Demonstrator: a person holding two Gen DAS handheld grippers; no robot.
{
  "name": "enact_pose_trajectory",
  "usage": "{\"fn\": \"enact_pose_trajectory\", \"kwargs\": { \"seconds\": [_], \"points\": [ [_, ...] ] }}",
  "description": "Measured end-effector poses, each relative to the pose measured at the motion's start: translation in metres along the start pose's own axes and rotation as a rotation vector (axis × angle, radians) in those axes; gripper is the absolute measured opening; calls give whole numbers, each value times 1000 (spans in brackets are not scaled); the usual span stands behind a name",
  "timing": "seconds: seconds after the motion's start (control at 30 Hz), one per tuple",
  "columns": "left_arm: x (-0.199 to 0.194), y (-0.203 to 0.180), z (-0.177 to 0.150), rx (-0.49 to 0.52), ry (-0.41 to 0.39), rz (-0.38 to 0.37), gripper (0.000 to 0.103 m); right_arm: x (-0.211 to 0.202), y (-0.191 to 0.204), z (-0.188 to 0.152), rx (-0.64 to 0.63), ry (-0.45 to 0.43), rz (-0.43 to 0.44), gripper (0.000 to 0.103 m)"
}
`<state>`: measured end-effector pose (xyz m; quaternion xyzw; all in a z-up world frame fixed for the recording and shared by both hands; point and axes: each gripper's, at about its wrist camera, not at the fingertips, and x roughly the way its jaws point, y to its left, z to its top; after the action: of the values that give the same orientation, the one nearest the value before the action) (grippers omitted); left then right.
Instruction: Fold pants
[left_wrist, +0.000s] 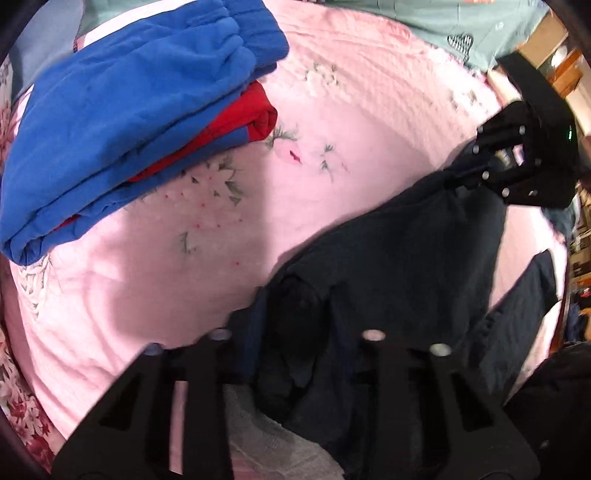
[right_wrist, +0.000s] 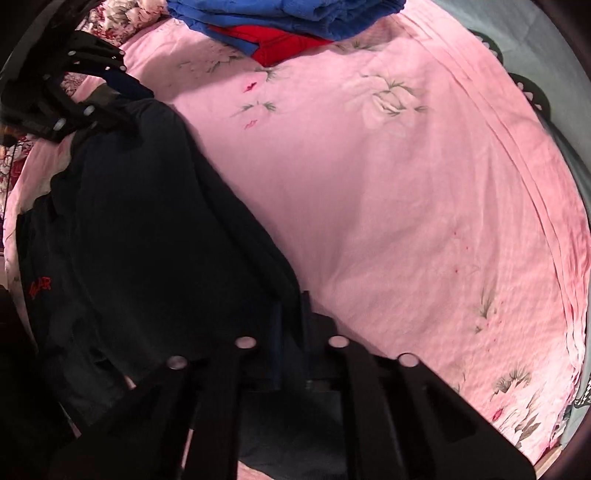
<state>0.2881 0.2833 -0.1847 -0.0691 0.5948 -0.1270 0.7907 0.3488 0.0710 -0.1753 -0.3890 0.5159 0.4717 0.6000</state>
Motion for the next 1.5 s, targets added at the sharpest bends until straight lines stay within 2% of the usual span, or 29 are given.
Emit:
{"fn": "enact_pose_trajectory", "kwargs": {
  "seconds": [0.07, 0.17, 0.3, 0.43, 0.57, 0.67, 0.83, 1.0, 1.13, 1.23, 1.27, 1.3, 1.37, 1.43, 1.5],
  "points": [
    [-9, -2, -2, 7, -27, -11, 21, -12, 6, -5, 12, -36, -7, 5],
    [-25, -19, -8, 59, -70, 21, 19, -40, 24, -12, 19, -96, -23, 5],
    [-69, -49, -29, 142, -161, 57, 19, -86, 60, -32, -14, -158, -67, 5],
    [-108, -82, -58, 236, -213, 88, 19, -119, 102, -58, -62, -174, -111, 5],
    [-125, -113, -99, 304, -218, 116, 18, -133, 142, -95, -137, -170, -122, 4],
    [-122, -128, -134, 315, -196, 121, 18, -123, 179, -119, -195, -154, -122, 5],
    [-96, -131, -193, 281, -118, 110, 18, -79, 226, -143, -184, -87, -19, 5],
    [-56, -121, -227, 196, -58, 102, 18, -29, 249, -157, -97, -24, 71, 5],
    [-43, -113, -245, 143, -52, 103, 22, -11, 254, -161, -39, -28, 79, 5],
    [-50, -108, -254, 89, -45, 111, 24, -18, 243, -159, 48, -27, 128, 13],
    [-57, -109, -256, 87, -42, 119, 28, -24, 238, -160, 79, -25, 147, 32],
    [-66, -111, -258, 87, -39, 135, 44, -38, 229, -163, 137, -52, 164, 50],
    [-91, -120, -258, 90, -94, 160, 62, -68, 205, -172, 241, -152, 157, 54],
    [-108, -132, -247, 92, -158, 149, 65, -92, 168, -180, 385, -231, 117, 59],
    [-112, -151, -223, 85, -235, 115, 73, -105, 119, -188, 591, -292, 19, 67]
  ]
}}
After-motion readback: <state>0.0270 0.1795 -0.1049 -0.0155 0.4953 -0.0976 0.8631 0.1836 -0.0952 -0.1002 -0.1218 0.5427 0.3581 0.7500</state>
